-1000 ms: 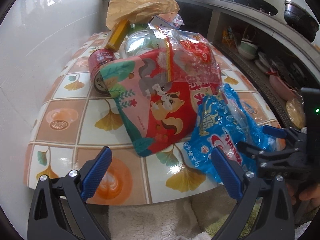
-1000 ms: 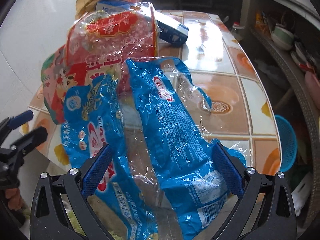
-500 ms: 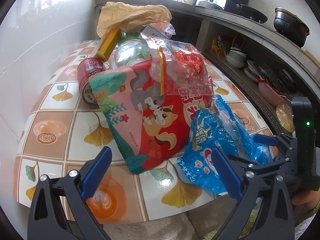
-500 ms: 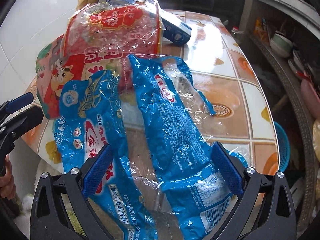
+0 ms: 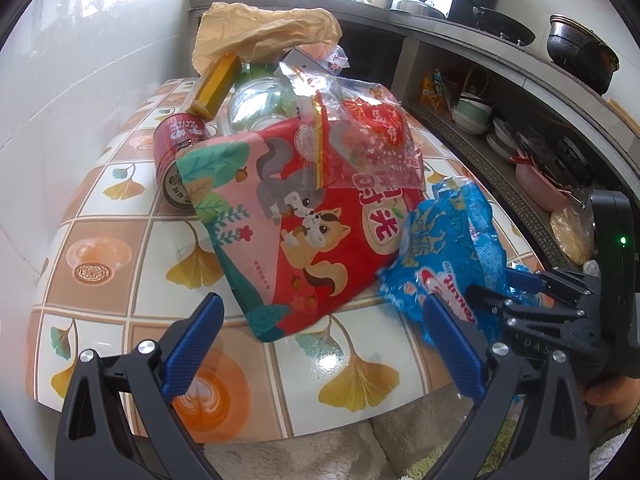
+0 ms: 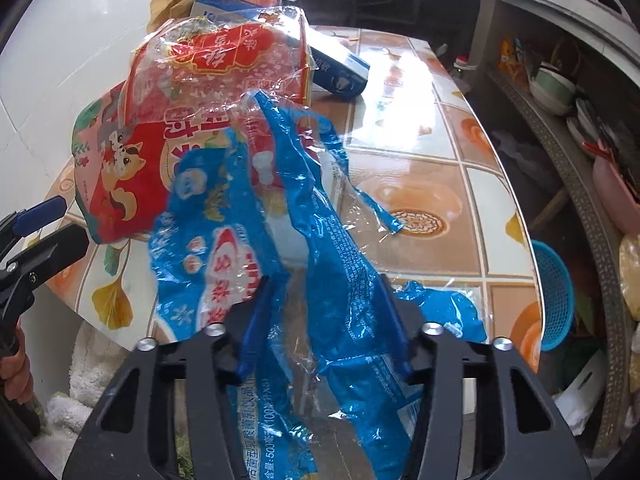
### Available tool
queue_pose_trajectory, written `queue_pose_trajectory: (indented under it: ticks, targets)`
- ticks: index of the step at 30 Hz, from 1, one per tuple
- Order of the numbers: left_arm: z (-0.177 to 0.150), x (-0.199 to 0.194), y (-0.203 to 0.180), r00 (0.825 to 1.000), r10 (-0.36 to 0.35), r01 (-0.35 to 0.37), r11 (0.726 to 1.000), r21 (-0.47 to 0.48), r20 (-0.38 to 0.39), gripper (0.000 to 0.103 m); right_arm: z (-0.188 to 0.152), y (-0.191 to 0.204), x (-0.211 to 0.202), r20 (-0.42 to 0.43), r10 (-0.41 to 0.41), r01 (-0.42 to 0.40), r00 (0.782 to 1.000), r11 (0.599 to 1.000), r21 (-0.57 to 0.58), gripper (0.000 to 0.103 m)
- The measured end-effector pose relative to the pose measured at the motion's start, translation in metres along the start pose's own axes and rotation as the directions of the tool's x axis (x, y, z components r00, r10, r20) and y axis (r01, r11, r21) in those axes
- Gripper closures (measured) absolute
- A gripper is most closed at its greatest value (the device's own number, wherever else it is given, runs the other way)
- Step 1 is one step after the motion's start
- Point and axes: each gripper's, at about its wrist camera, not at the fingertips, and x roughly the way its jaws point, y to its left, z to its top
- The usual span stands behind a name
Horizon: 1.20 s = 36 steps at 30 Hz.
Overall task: Collect trash
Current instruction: 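Lift the blue plastic bag off the table with the right tool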
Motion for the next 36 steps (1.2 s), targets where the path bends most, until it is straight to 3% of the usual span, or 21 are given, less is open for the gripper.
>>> queue_pose_trajectory:
  ticks: [12, 28, 36]
  targets:
    - [-0.001, -0.013, -0.006, 1.0, -0.004, 0.004, 1.0, 0.008, 0.027, 0.006, -0.003, -0.01, -0.009, 0.01, 0.023, -0.023, 1.0, 0.999, 0.047, 0.096]
    - [-0.001, -0.03, -0.021, 0.998, -0.025, 0.022, 0.999, 0.046, 0.056, 0.006, 0.005, -0.045, -0.045, 0.146, 0.0, -0.02, 0.989, 0.991, 0.135, 0.1]
    - [0.004, -0.041, -0.02, 0.992, -0.056, 0.051, 0.998, 0.043, 0.114, 0.006, 0.014, -0.063, -0.049, 0.185, 0.004, -0.038, 0.983, 0.982, 0.184, 0.1]
